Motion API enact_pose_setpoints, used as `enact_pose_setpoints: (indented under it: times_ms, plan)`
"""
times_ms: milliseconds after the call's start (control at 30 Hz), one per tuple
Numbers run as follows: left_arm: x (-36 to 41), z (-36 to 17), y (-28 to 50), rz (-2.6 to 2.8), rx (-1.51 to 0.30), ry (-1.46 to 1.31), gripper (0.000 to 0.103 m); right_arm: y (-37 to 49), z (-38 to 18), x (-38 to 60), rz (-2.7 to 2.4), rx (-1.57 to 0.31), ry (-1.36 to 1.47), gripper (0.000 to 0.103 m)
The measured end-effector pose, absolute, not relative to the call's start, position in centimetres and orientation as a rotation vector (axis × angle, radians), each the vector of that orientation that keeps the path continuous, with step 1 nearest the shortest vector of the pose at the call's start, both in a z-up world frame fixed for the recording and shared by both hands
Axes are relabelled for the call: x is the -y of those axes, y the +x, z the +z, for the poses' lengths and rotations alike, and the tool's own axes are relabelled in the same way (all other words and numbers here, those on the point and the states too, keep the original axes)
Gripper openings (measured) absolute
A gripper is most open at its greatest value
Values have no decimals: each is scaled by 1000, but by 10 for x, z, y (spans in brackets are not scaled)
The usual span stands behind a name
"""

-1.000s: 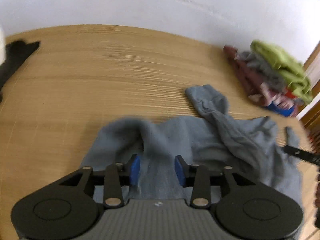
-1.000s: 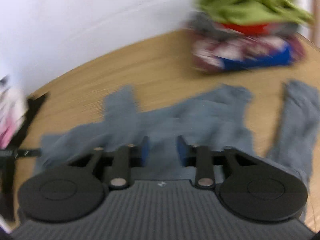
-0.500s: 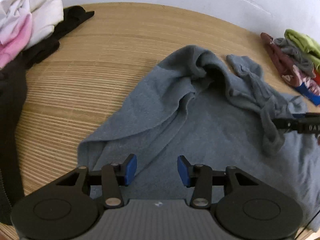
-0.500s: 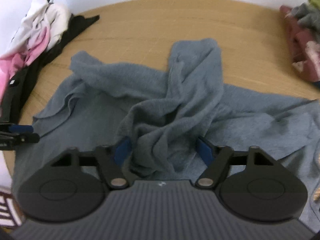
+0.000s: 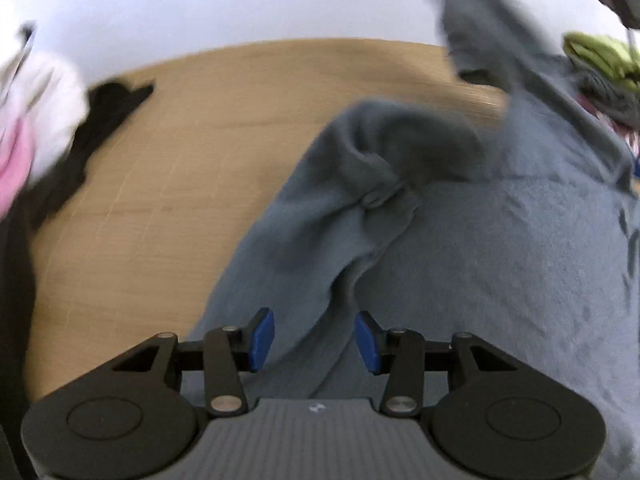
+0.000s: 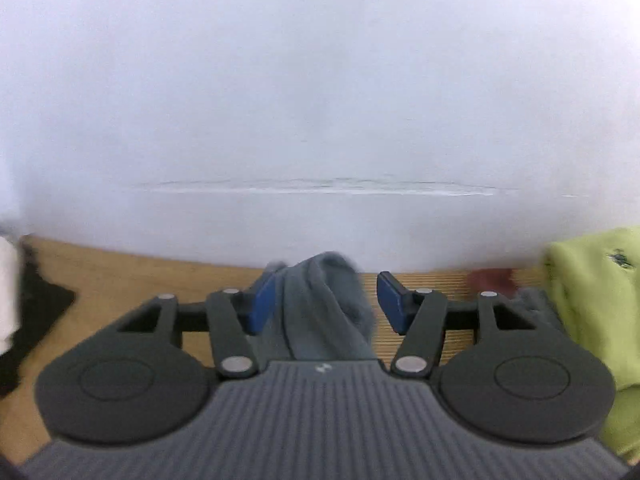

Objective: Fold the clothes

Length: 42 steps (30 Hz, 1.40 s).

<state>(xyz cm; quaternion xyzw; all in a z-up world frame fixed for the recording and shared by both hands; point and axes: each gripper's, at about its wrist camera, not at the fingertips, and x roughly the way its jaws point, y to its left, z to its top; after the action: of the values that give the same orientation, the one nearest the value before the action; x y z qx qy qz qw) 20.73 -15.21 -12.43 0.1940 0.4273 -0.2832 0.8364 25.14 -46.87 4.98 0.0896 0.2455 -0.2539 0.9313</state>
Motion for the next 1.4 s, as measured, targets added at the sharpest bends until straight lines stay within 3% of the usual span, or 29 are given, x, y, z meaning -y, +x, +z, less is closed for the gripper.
enact_pose_setpoints:
  times_ms: [200, 233, 267, 300, 400, 500, 533, 567, 800, 1067, 1233, 1333, 1400]
  plan:
    - [189, -148, 223, -622, -869, 520, 43, 182, -18, 410, -277, -593, -3, 67]
    - [189, -149, 228, -620, -866, 507, 34, 166, -32, 400, -236, -629, -18, 67]
    - [189, -150, 232, -618, -863, 494, 14, 151, -44, 391, -209, -654, -29, 67]
    - [187, -149, 240, -609, -878, 482, 7, 135, -53, 384, -198, -673, -32, 67]
    - [174, -133, 267, -496, -771, 516, 7, 91, -75, 369, -192, -723, -25, 67]
    - [139, -115, 331, -291, -800, 408, 13, 53, -91, 363, -221, -760, -14, 67]
    - [122, -112, 353, -238, -854, 322, 24, 44, -94, 364, -243, -772, -10, 67]
    - [107, -111, 368, -207, -901, 252, 27, 34, -97, 365, -266, -785, -5, 67]
    - [57, -119, 392, -128, -1013, 157, 31, 1, -100, 399, -402, -817, 121, 67]
    - [81, -135, 299, -397, -1038, 237, 38, -21, -117, 436, -590, -839, 125, 67]
    - [105, -159, 255, -458, -1018, 381, 38, -17, -107, 473, -577, -753, 185, 66]
    - [117, -160, 254, -443, -990, 454, 44, 13, -104, 491, -488, -742, 207, 66]
    - [122, -159, 257, -414, -997, 480, 54, 34, -113, 502, -449, -775, 242, 66]
